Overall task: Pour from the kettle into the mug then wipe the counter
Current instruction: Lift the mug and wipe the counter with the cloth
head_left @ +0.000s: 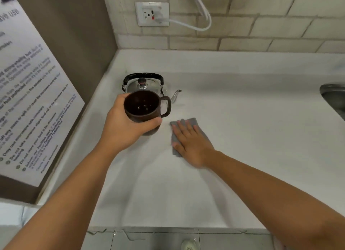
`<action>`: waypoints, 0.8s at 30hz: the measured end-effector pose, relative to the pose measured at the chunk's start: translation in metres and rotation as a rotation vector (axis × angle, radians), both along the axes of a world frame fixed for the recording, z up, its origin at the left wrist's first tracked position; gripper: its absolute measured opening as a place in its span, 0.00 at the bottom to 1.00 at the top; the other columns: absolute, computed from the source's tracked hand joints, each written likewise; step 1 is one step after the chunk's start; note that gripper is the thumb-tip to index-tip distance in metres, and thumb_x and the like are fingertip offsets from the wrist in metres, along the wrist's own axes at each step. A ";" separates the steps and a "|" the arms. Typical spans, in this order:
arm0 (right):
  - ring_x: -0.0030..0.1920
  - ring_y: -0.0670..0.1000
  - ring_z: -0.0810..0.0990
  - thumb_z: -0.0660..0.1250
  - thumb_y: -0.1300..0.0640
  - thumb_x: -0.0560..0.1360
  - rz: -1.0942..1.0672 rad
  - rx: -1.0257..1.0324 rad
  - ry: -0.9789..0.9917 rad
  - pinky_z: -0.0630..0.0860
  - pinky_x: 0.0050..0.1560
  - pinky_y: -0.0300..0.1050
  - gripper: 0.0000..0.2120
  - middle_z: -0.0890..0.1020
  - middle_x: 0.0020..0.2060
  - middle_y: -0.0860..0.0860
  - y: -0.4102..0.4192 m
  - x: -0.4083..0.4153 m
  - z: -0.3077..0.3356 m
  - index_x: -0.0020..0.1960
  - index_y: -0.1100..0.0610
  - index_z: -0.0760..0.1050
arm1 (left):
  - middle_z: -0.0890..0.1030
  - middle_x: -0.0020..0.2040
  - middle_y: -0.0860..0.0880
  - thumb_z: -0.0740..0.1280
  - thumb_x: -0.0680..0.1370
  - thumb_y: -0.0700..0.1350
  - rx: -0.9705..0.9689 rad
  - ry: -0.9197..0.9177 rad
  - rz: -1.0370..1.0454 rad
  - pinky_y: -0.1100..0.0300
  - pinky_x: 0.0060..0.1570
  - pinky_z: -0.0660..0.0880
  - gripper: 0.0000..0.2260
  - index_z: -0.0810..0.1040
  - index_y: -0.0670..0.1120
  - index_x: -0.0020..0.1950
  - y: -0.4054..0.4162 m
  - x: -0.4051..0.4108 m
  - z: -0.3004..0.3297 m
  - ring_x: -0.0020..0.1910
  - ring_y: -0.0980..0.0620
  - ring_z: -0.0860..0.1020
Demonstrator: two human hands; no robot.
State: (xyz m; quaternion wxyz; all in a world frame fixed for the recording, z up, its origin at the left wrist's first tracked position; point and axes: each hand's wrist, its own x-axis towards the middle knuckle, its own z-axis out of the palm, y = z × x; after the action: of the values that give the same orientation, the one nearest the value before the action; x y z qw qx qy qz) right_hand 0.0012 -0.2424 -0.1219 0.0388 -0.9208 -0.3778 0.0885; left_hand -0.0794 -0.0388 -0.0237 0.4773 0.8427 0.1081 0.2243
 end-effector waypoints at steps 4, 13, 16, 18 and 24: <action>0.77 0.51 0.36 0.40 0.40 0.80 0.237 0.057 0.018 0.36 0.75 0.51 0.30 0.43 0.78 0.51 0.032 -0.021 -0.006 0.78 0.51 0.38 | 0.77 0.53 0.65 0.79 0.55 0.62 0.013 -0.008 0.032 0.73 0.45 0.71 0.38 0.71 0.56 0.61 0.016 -0.007 0.004 0.52 0.71 0.75; 0.77 0.57 0.44 0.44 0.43 0.80 0.167 0.002 0.079 0.40 0.76 0.56 0.30 0.52 0.78 0.55 0.131 -0.061 0.008 0.78 0.54 0.46 | 0.77 0.51 0.65 0.79 0.54 0.62 0.006 -0.023 0.056 0.80 0.42 0.69 0.37 0.70 0.58 0.59 0.032 -0.021 0.012 0.49 0.74 0.74; 0.76 0.54 0.36 0.44 0.42 0.81 0.247 0.058 0.112 0.31 0.74 0.51 0.30 0.44 0.79 0.53 0.136 -0.092 0.006 0.78 0.53 0.39 | 0.77 0.53 0.64 0.79 0.54 0.62 0.017 -0.009 0.024 0.79 0.43 0.69 0.38 0.70 0.58 0.60 0.033 -0.024 0.010 0.52 0.72 0.74; 0.76 0.52 0.33 0.45 0.42 0.80 0.327 0.089 0.116 0.30 0.73 0.50 0.31 0.42 0.79 0.52 0.122 -0.113 0.000 0.77 0.52 0.38 | 0.77 0.54 0.63 0.80 0.55 0.62 0.026 -0.003 -0.001 0.74 0.45 0.71 0.39 0.70 0.56 0.62 0.031 -0.023 0.007 0.54 0.67 0.75; 0.77 0.52 0.35 0.41 0.38 0.79 0.148 0.087 0.029 0.33 0.75 0.52 0.31 0.42 0.78 0.49 0.033 -0.111 -0.004 0.77 0.48 0.38 | 0.76 0.52 0.65 0.81 0.57 0.58 0.002 -0.022 -0.081 0.80 0.42 0.69 0.36 0.68 0.58 0.59 0.001 -0.015 -0.001 0.51 0.74 0.73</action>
State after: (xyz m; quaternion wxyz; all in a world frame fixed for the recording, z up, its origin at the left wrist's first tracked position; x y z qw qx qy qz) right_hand -0.1094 -0.2090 -0.1255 0.0776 -0.8864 -0.4478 0.0881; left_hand -0.0941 -0.0375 -0.0251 0.4861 0.8444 0.0684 0.2143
